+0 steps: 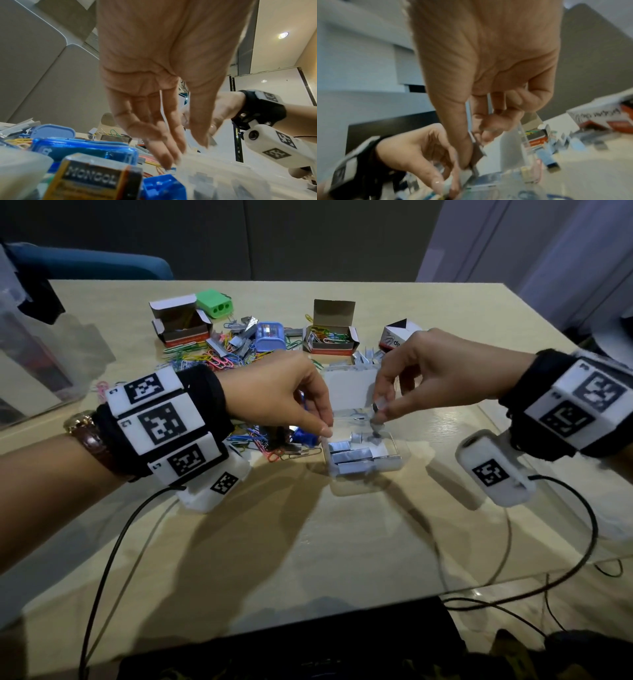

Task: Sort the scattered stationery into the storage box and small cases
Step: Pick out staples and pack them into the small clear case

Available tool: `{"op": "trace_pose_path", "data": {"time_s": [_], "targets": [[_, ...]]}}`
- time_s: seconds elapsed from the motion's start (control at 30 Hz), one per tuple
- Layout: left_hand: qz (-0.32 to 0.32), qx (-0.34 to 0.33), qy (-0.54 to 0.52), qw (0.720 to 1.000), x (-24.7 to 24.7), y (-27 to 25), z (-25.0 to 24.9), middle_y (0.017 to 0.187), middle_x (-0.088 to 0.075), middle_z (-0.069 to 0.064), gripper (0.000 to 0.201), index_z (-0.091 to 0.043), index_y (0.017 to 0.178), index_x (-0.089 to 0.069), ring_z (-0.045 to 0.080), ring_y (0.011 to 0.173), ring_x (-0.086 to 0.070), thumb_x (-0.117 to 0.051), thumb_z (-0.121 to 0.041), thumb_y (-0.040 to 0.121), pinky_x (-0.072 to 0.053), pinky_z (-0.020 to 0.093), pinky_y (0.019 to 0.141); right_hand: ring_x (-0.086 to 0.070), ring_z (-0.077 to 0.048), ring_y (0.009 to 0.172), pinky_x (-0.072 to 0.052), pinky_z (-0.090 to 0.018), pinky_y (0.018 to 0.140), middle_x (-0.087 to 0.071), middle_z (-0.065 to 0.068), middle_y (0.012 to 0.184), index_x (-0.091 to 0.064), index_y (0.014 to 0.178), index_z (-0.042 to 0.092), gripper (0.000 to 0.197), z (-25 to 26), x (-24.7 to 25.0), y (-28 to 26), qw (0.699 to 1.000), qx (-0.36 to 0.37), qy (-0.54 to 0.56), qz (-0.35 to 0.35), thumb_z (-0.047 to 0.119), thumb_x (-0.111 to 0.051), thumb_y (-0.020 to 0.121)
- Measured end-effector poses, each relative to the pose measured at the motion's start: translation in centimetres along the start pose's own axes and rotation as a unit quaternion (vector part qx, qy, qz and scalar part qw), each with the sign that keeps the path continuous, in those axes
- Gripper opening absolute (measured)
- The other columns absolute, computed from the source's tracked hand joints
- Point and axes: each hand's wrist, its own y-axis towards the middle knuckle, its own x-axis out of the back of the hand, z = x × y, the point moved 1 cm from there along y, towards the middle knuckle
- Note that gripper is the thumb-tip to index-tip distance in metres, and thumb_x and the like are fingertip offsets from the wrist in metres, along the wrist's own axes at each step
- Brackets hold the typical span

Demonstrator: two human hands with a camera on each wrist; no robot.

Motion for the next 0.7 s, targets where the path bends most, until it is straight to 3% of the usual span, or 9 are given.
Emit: {"op": "trace_pose_path", "data": {"time_s": [0.03, 0.1, 0.17, 0.27, 0.37, 0.43, 0.5, 0.6, 0.7], "targets": [[-0.027, 0.0, 0.003, 1.0, 0.0, -0.1, -0.1, 0.08, -0.074, -0.006, 0.022, -0.018, 0.092, -0.077, 0.0, 0.07, -0.066, -0.078, -0.033, 0.076, -0.056, 0.028, 0.073, -0.053, -0.015, 0.06, -0.044, -0.028, 0.06, -0.071, 0.005, 0.078, -0.073, 0.073, 0.028, 0.016, 0.0, 0.1, 0.0, 0.999, -0.012, 0.052, -0.008, 0.042, -0.08, 0.07], [-0.058, 0.004, -0.012, 0.998, -0.2, -0.4, -0.5, 0.081, -0.074, -0.005, 0.023, -0.017, 0.093, -0.076, -0.001, 0.068, -0.066, -0.077, -0.033, 0.077, -0.057, 0.029, 0.073, -0.049, -0.006, 0.058, -0.04, -0.018, 0.056, -0.07, 0.007, 0.072, -0.076, 0.079, 0.021, 0.021, -0.1, 0.3, -0.1, 0.99, -0.038, 0.136, -0.028, 0.04, -0.079, 0.069], [-0.067, 0.014, -0.061, 0.996, -0.3, -0.6, -0.9, 0.081, -0.074, 0.0, 0.023, -0.011, 0.097, -0.075, 0.002, 0.068, -0.066, -0.074, -0.027, 0.081, -0.057, 0.026, 0.065, -0.05, 0.001, 0.057, -0.038, -0.011, 0.052, -0.068, 0.008, 0.068, -0.077, 0.083, 0.016, 0.026, -0.1, 0.4, 0.0, 0.981, -0.06, 0.182, -0.03, 0.037, -0.079, 0.068], [-0.047, 0.075, -0.213, 0.973, -0.1, -0.8, -1.8, 0.092, -0.074, 0.015, 0.022, 0.002, 0.106, -0.067, 0.017, 0.081, -0.072, -0.06, -0.014, 0.092, -0.058, 0.02, 0.058, -0.051, 0.001, 0.058, -0.037, -0.009, 0.051, -0.069, 0.003, 0.071, -0.076, 0.084, 0.013, 0.027, 0.4, 0.2, 0.0, 0.978, -0.069, 0.196, -0.022, 0.035, -0.08, 0.069], [-0.024, 0.139, -0.342, 0.929, 0.0, -0.6, -2.6, 0.097, -0.072, 0.023, 0.023, 0.007, 0.103, -0.065, 0.026, 0.09, -0.072, -0.052, -0.011, 0.096, -0.06, 0.028, 0.071, -0.052, 0.002, 0.055, -0.039, -0.009, 0.051, -0.069, -0.004, 0.074, -0.075, 0.083, 0.01, 0.026, 1.2, 0.0, -0.2, 0.974, -0.061, 0.212, -0.046, 0.032, -0.08, 0.07], [-0.039, 0.176, -0.42, 0.889, 0.2, -0.6, -2.9, 0.093, -0.072, 0.024, 0.024, 0.01, 0.101, -0.064, 0.023, 0.082, -0.074, -0.05, -0.009, 0.097, -0.058, 0.027, 0.072, -0.057, -0.005, 0.064, -0.047, -0.019, 0.062, -0.071, -0.011, 0.079, -0.075, 0.082, 0.008, 0.027, 1.6, 0.0, -0.1, 0.973, -0.054, 0.208, -0.082, 0.031, -0.08, 0.07], [-0.046, 0.197, -0.481, 0.853, 0.3, -0.5, -3.1, 0.089, -0.072, 0.024, 0.025, 0.011, 0.101, -0.063, 0.022, 0.079, -0.074, -0.048, -0.009, 0.098, -0.059, 0.026, 0.07, -0.059, -0.007, 0.069, -0.05, -0.027, 0.067, -0.073, -0.008, 0.08, -0.075, 0.079, 0.009, 0.029, 1.9, 0.2, -0.2, 0.974, -0.05, 0.186, -0.118, 0.034, -0.081, 0.066], [-0.042, 0.218, -0.562, 0.797, 0.2, -0.5, -3.2, 0.094, -0.071, 0.026, 0.026, 0.007, 0.1, -0.061, 0.025, 0.086, -0.073, -0.046, -0.014, 0.1, -0.059, 0.027, 0.072, -0.056, 0.003, 0.052, -0.04, -0.009, 0.049, -0.067, 0.011, 0.058, -0.076, 0.081, 0.01, 0.024, 2.5, 0.5, -0.4, 0.974, -0.037, 0.176, -0.135, 0.028, -0.082, 0.066], [-0.037, 0.22, -0.626, 0.748, -0.1, -0.6, -3.3, 0.102, -0.069, 0.03, 0.032, 0.002, 0.112, -0.054, 0.03, 0.084, -0.073, -0.046, -0.026, 0.1, -0.061, 0.028, 0.064, -0.051, 0.003, 0.044, -0.034, -0.007, 0.04, -0.06, 0.016, 0.049, -0.077, 0.085, 0.008, 0.022, 2.8, 0.9, -0.6, 0.973, -0.017, 0.172, -0.15, 0.025, -0.082, 0.071]]}}
